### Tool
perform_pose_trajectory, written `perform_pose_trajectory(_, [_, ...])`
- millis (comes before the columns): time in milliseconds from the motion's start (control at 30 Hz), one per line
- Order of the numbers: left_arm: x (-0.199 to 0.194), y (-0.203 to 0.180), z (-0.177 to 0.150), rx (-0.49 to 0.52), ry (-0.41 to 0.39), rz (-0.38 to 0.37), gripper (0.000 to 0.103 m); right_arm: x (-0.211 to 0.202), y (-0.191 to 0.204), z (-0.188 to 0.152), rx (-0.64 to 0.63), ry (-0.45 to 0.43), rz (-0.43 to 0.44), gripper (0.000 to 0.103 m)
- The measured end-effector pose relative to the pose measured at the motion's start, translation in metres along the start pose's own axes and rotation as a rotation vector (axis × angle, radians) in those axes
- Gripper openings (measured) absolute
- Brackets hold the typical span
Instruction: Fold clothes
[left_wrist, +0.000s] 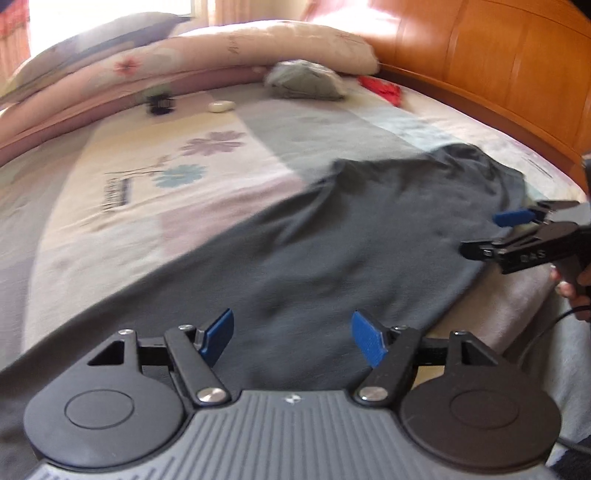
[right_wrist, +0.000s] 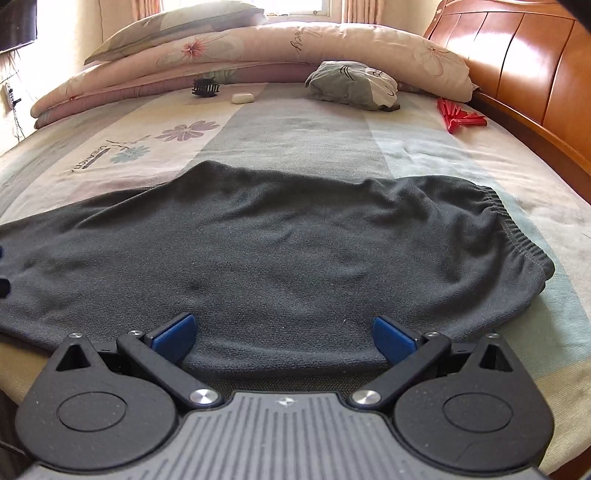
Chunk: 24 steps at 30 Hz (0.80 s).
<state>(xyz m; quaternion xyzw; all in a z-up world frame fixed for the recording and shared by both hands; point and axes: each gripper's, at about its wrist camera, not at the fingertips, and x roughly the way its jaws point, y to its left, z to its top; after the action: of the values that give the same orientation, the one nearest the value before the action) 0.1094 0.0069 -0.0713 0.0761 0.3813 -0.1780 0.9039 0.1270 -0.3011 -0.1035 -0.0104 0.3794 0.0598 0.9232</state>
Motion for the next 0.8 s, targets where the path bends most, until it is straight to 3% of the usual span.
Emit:
perform_pose_trajectory(167, [-0.01,0.059,-0.035,-0.215,0.072,0.082,0.071,0.001,0.004,0.003,0.014,0.017,-0.026,0.103])
perform_pose_trajectory(267, [-0.034,0.082,-0.045,-0.241,0.037,0.062,0.072,0.001,0.006,0.004,0.023,0.027,-0.042,0.103])
perform_pose_trajectory(433, [-0.069,0.154,-0.054,-0.355,-0.049,0.213,0.072,-0.005,0.012,0.011,0.061,0.048,-0.075,0.103])
perform_pose_trajectory(600, [-0.068,0.23,-0.08,-0.493,-0.018,0.289,0.071,-0.021,0.026,0.022,0.037,0.016,-0.071,0.103])
perform_pose_trajectory(800, [-0.061,0.248,-0.08,-0.487,-0.043,0.295,0.071,-0.03,0.047,0.037,-0.004,-0.011,-0.068,0.103])
